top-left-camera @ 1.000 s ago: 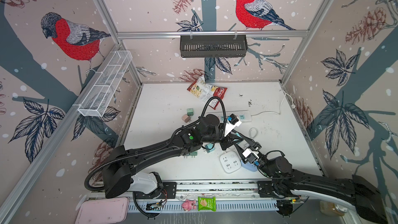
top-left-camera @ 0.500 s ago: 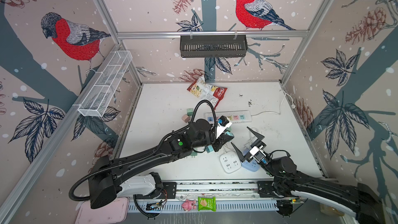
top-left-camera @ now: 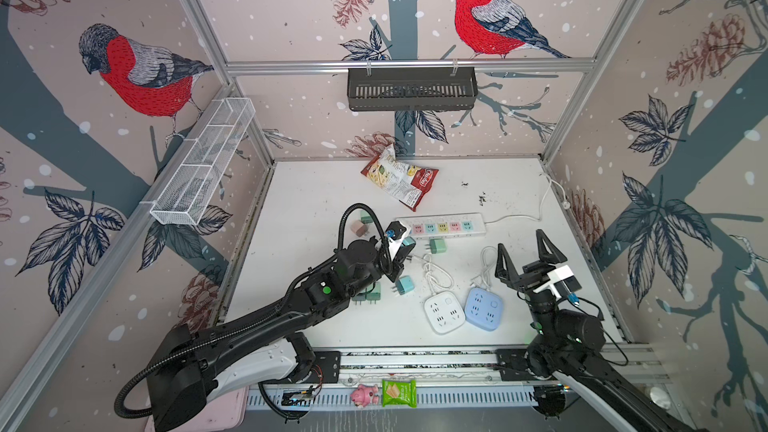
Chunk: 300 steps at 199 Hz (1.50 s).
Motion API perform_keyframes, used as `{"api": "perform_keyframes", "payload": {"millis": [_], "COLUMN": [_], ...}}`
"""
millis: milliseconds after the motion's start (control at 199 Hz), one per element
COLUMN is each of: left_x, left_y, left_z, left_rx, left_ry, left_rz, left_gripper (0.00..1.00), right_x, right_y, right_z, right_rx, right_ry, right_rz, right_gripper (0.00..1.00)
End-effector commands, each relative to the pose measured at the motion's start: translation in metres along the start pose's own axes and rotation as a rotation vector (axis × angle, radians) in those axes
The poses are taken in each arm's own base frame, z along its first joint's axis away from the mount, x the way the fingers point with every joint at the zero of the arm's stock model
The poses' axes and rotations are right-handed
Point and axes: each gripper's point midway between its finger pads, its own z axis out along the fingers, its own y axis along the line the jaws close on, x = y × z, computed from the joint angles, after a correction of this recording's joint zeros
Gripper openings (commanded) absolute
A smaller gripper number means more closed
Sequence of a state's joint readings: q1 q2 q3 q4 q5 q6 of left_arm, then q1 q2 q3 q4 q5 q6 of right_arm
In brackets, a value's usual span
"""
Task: Insert the plug
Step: 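Close the left gripper on the teal adapter and open the right gripper, then carry the teal adapter with the left gripper to the strip while the right follows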
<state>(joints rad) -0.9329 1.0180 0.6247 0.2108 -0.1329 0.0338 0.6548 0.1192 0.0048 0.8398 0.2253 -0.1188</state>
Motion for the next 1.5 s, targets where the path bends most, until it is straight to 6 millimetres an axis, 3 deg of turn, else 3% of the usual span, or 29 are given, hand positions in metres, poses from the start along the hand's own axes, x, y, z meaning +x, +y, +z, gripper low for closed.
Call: {"api": "perform_keyframes", "payload": {"millis": [0,166,331,406,567,742,868,928,948,983,1164,1500], "left_x": [-0.006,0.01,0.035,0.033,0.021,0.013,0.007,0.009,0.018,0.008,0.023,0.026], "left_y": [0.016,0.01,0.007,0.013,0.0,0.005,-0.004,-0.004,-0.005,-0.004,-0.013,-0.027], "left_z": [0.004,0.014,0.03,0.036,0.05,0.073,0.092,0.103,0.105,0.112,0.137,0.175], "left_rx": [-0.092,-0.069,-0.058,-0.091,-0.021,-0.064,-0.022,-0.019,-0.014,-0.02,0.045,0.148], "left_ry": [-0.017,0.033,0.1,0.11,0.128,0.14,0.161,0.202,0.234,0.242,0.398,0.48], "left_rz": [0.049,0.133,0.259,0.248,0.239,0.254,0.294,0.314,0.325,0.33,0.386,0.452], "left_gripper": [0.0,0.0,0.0,0.0,0.0,0.0,0.0,0.0,0.0,0.0,0.0,0.0], "right_x": [0.105,0.11,0.124,0.142,0.185,0.186,0.187,0.192,0.194,0.198,0.211,0.213], "right_y": [-0.007,-0.031,-0.043,-0.042,-0.037,-0.052,-0.065,-0.07,-0.071,-0.074,-0.083,-0.133], "right_z": [-0.037,-0.035,-0.018,-0.002,0.024,0.021,0.017,0.017,0.018,0.019,0.021,-0.003], "right_rx": [0.019,0.095,0.14,0.13,0.094,0.157,0.213,0.236,0.244,0.255,0.28,0.492], "right_ry": [0.233,0.252,0.342,0.433,0.635,0.632,0.627,0.644,0.653,0.668,0.719,0.709], "right_rz": [0.07,0.107,0.135,0.138,0.137,0.172,0.211,0.222,0.226,0.234,0.273,0.407], "right_gripper": [1.0,1.0,1.0,1.0,1.0,1.0,1.0,1.0,1.0,1.0,1.0,1.0]}}
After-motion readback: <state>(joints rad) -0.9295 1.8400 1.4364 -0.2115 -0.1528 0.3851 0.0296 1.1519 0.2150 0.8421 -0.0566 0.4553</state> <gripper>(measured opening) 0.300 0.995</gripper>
